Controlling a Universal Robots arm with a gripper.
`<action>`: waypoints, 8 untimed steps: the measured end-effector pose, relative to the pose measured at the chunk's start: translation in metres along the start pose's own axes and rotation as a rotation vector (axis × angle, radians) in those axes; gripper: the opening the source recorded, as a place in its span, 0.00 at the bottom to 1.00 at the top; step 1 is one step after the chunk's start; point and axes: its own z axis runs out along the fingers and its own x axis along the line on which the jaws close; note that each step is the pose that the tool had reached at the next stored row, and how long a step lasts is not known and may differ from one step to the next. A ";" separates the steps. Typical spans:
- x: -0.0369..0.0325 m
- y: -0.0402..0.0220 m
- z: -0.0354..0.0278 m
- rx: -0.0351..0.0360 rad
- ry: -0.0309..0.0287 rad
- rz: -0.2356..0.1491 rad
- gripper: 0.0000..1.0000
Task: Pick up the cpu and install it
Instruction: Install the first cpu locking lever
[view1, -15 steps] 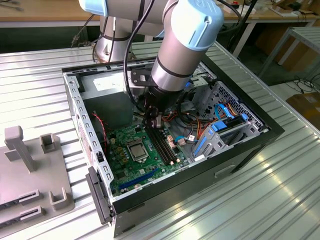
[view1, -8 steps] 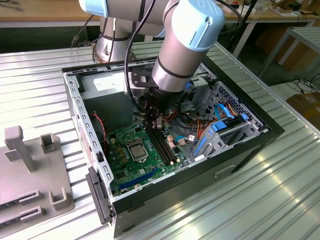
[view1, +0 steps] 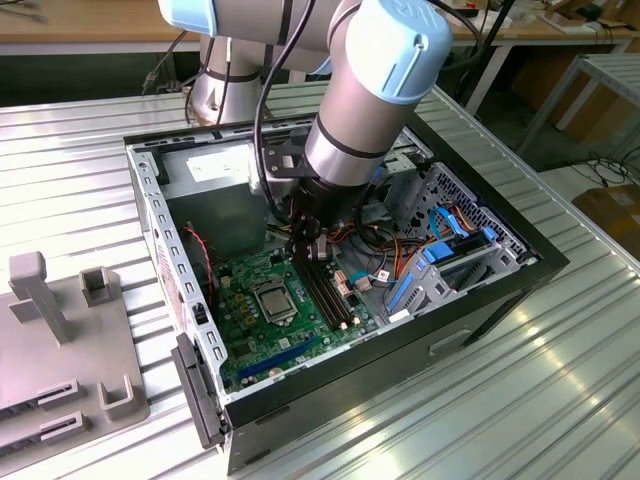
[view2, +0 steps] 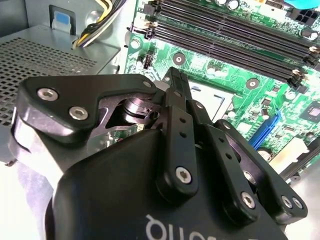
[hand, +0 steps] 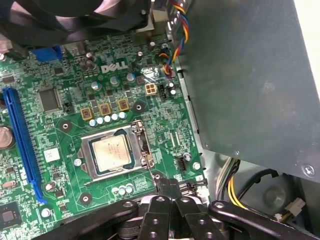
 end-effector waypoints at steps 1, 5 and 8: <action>0.0001 0.0000 0.0000 -0.0014 0.0012 -0.013 0.11; 0.0001 0.0001 0.0000 -0.0057 0.0042 -0.051 0.11; 0.0003 0.0009 0.0001 -0.0080 0.0059 -0.071 0.11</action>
